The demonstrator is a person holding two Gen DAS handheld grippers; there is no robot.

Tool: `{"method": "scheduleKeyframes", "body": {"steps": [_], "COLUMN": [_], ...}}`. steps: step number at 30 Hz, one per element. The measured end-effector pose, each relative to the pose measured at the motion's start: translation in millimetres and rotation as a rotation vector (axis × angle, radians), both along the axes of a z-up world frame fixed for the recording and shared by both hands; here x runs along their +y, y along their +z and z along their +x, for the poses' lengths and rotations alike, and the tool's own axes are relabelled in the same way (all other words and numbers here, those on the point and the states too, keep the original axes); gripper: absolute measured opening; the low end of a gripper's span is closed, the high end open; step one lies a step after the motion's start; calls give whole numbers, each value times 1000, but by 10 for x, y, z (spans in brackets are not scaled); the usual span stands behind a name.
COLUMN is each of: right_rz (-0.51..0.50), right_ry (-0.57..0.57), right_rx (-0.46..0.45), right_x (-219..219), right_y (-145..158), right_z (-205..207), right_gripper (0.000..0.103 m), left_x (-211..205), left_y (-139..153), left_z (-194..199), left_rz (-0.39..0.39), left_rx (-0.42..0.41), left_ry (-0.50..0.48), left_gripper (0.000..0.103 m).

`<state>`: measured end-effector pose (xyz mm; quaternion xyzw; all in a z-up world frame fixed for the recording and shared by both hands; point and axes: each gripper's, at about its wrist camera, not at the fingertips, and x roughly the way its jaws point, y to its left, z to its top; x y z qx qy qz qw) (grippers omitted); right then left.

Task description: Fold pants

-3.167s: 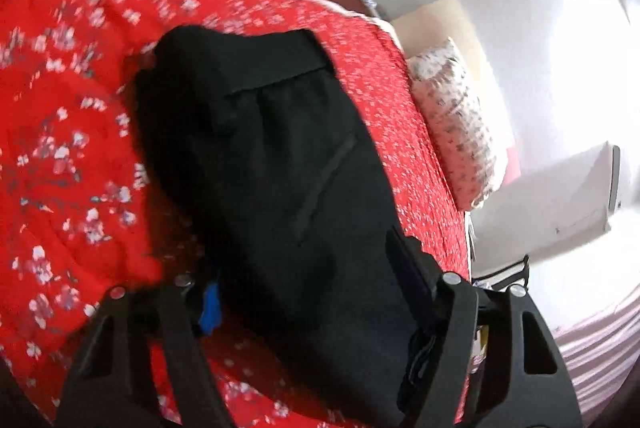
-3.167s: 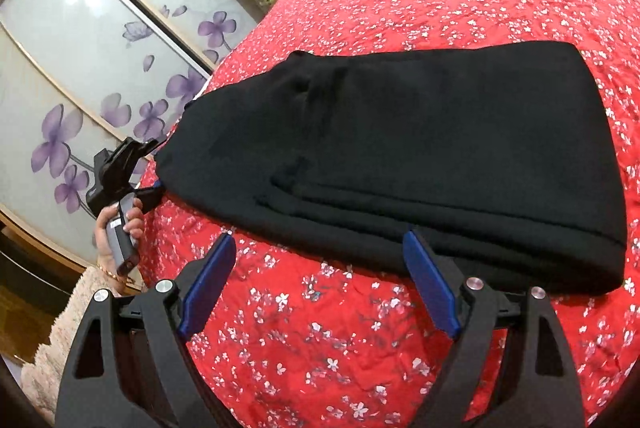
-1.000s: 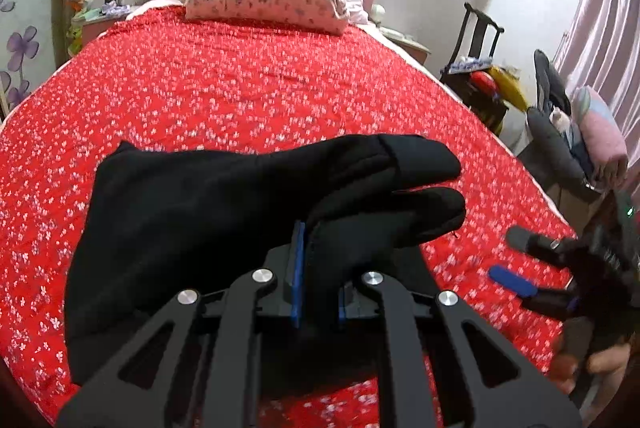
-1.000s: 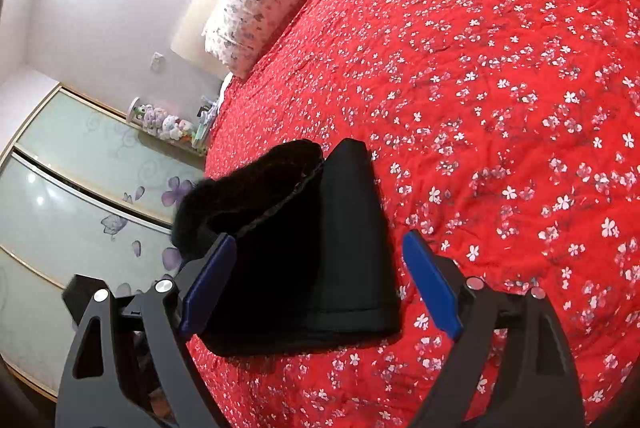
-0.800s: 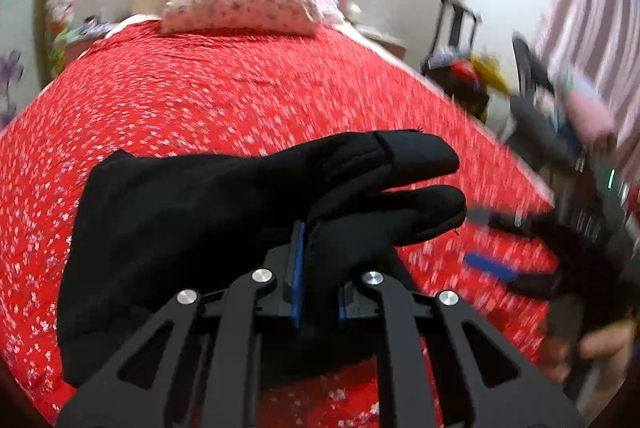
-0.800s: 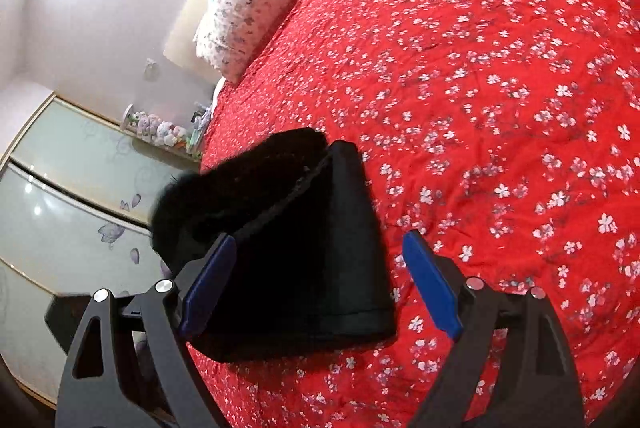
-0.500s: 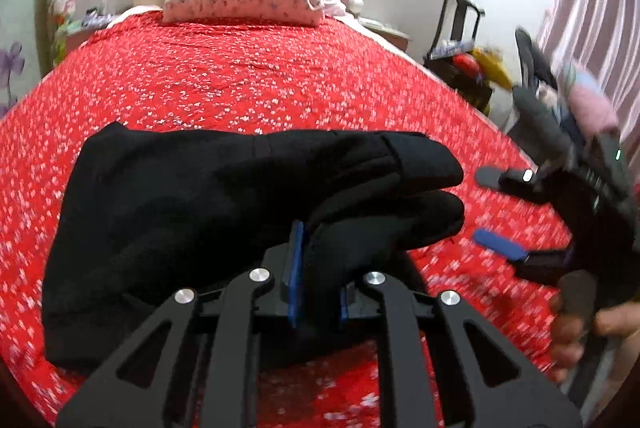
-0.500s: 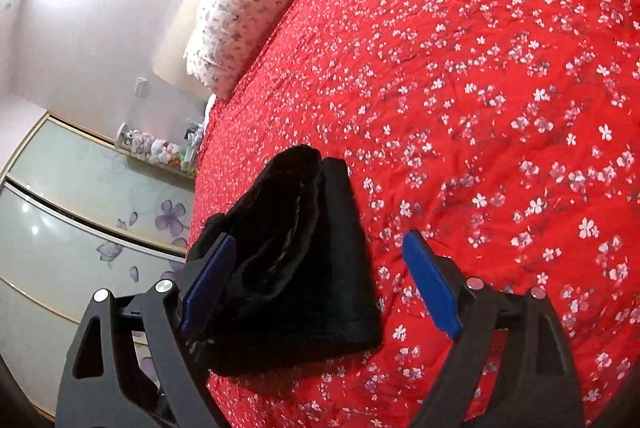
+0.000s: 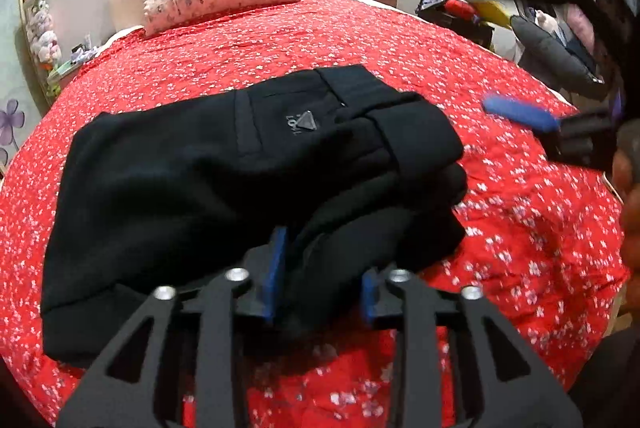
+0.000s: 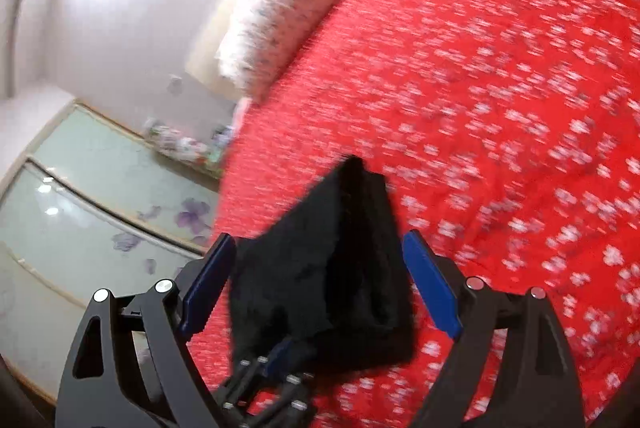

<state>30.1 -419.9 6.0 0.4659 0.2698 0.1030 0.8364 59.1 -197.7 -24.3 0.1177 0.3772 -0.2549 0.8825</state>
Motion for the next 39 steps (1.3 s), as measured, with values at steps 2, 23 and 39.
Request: {"method": "scheduleKeyframes", "body": {"steps": [2, 23, 39], "right_rz": [27, -95, -11], "right_ry": [55, 327, 440], "right_rx": [-58, 182, 4], "right_x": [24, 785, 742], "right_y": [54, -273, 49], "right_z": [27, 553, 408], "right_gripper": [87, 88, 89], "left_x": [58, 1523, 1755], "left_y": [34, -114, 102], "left_z": [-109, 546, 426], "left_rz": [-28, -347, -543], "left_rx": [19, 194, 126], "left_ry": [-43, 274, 169], "left_gripper": [59, 100, 101]}}
